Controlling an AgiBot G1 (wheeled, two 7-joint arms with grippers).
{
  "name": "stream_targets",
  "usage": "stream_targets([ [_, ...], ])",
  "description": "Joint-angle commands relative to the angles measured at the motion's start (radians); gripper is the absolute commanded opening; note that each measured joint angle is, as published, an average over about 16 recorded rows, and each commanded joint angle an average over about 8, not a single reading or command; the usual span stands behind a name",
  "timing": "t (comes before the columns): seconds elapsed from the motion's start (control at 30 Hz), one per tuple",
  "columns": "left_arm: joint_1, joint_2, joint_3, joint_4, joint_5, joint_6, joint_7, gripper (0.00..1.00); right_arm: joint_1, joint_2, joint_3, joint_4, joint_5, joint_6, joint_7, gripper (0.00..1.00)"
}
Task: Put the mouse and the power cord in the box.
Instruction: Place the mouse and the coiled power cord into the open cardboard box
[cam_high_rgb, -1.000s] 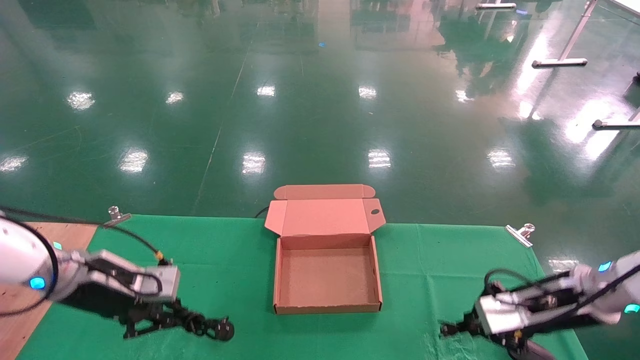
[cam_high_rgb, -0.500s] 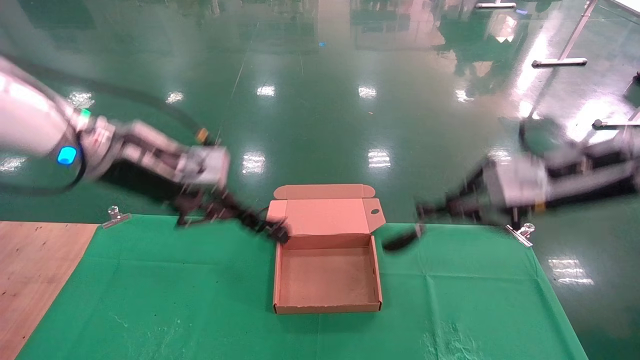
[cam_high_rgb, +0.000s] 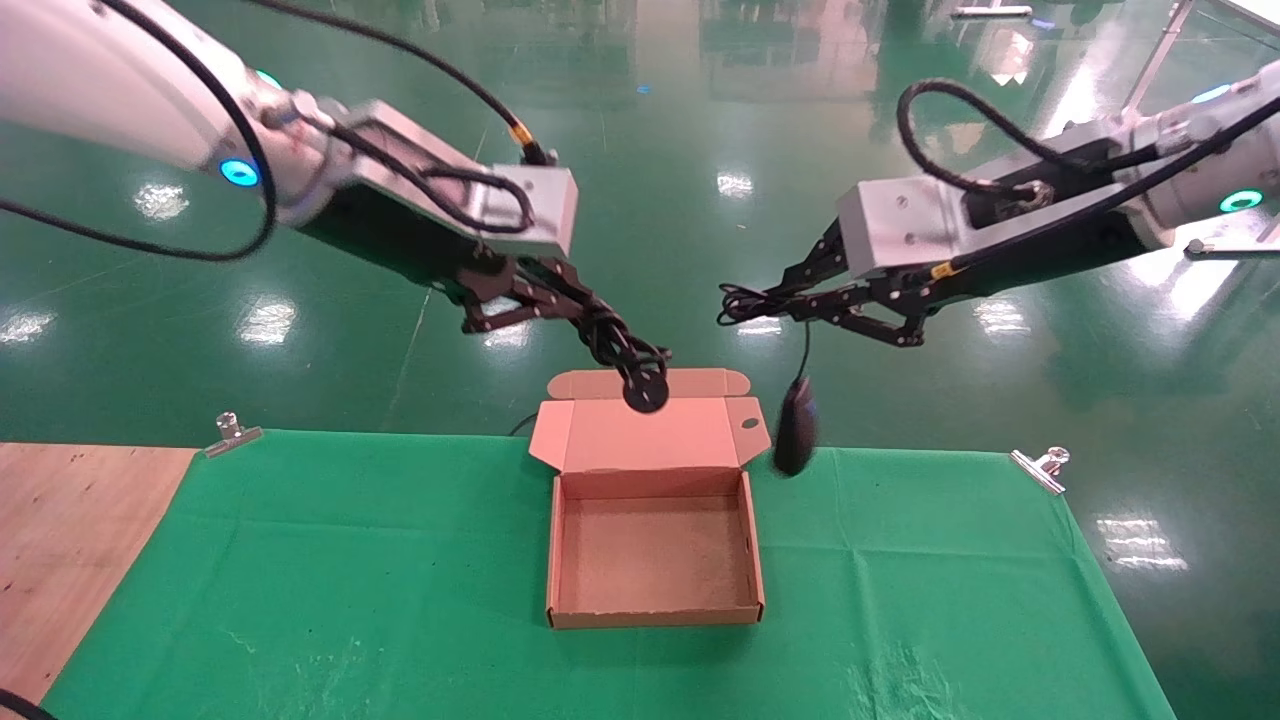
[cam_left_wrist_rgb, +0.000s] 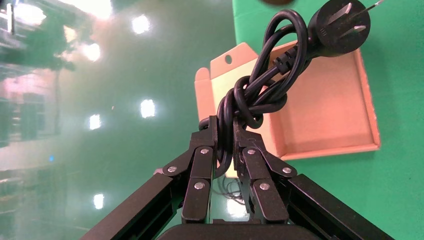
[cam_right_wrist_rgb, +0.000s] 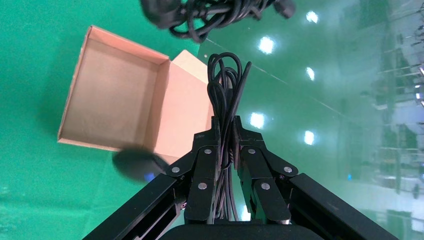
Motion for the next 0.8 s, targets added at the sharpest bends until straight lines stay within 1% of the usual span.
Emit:
stream_targets([
  [0.03, 0.008, 0.002, 0.0, -0.012, -0.009, -0.008, -0.002, 0.0, -0.003, -0.009, 0.0, -0.004, 0.001, 0.005, 0.0, 0.0],
  [0.23, 0.095, 0.004, 0.011, -0.03, -0.037, -0.073, 0.002, 0.0, -0.005, -0.005, 0.006, -0.025, 0.012, -0.001, -0.01, 0.0],
  [0.33, 0.162, 0.007, 0.011, -0.036, -0.061, -0.152, -0.004, 0.0, -0.008, 0.005, 0.01, -0.036, 0.017, -0.006, -0.02, 0.0],
  [0.43, 0.236, 0.011, 0.018, -0.054, -0.078, -0.261, -0.037, 0.0, -0.016, 0.019, 0.013, -0.048, 0.022, -0.01, -0.034, 0.0],
  [0.5, 0.288, 0.014, 0.032, -0.075, -0.083, -0.339, -0.081, 0.0, -0.024, 0.028, 0.015, -0.057, 0.025, -0.013, -0.043, 0.0],
  [0.6, 0.367, 0.018, 0.067, -0.123, -0.085, -0.456, -0.174, 0.0, -0.039, 0.039, 0.016, -0.072, 0.027, -0.016, -0.057, 0.0],
  [0.8, 0.523, 0.023, 0.18, -0.247, -0.081, -0.692, -0.421, 0.0, -0.075, 0.043, 0.013, -0.101, 0.026, -0.012, -0.084, 0.0],
])
